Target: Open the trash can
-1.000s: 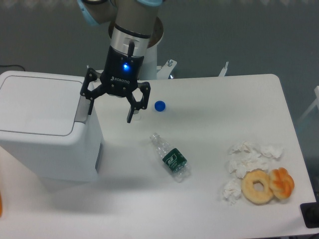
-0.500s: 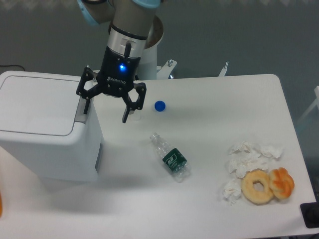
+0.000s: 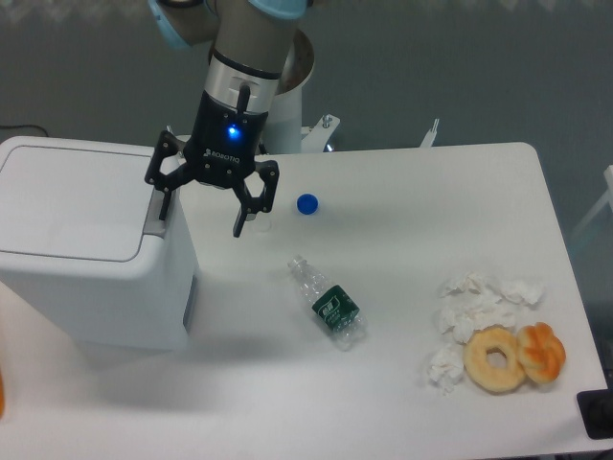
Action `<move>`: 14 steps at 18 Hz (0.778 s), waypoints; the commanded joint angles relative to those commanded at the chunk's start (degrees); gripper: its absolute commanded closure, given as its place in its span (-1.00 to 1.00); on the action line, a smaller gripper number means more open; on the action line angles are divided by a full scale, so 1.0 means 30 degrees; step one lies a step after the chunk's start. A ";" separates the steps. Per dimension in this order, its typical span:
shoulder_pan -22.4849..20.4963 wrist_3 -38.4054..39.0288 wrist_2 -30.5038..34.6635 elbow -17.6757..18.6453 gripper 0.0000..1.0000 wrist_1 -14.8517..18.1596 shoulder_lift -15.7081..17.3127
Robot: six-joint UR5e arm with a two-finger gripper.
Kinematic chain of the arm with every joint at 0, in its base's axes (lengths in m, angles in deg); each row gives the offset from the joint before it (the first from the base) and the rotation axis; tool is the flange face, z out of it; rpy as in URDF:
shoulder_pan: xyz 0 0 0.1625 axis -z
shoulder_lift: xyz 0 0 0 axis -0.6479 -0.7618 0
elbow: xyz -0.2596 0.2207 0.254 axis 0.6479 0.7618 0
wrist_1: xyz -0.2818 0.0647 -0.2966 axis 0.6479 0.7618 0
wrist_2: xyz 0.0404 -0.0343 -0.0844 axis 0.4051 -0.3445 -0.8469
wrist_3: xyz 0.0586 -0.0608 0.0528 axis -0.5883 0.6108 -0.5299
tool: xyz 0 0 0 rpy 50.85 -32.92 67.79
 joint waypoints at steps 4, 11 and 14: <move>-0.0029 0.0000 0.0029 0.0058 -1.00 0.0000 0.0000; -0.0058 -0.0058 0.0088 0.0234 -1.00 0.0000 0.0029; -0.0059 -0.0059 0.0088 0.0234 -1.00 0.0000 0.0030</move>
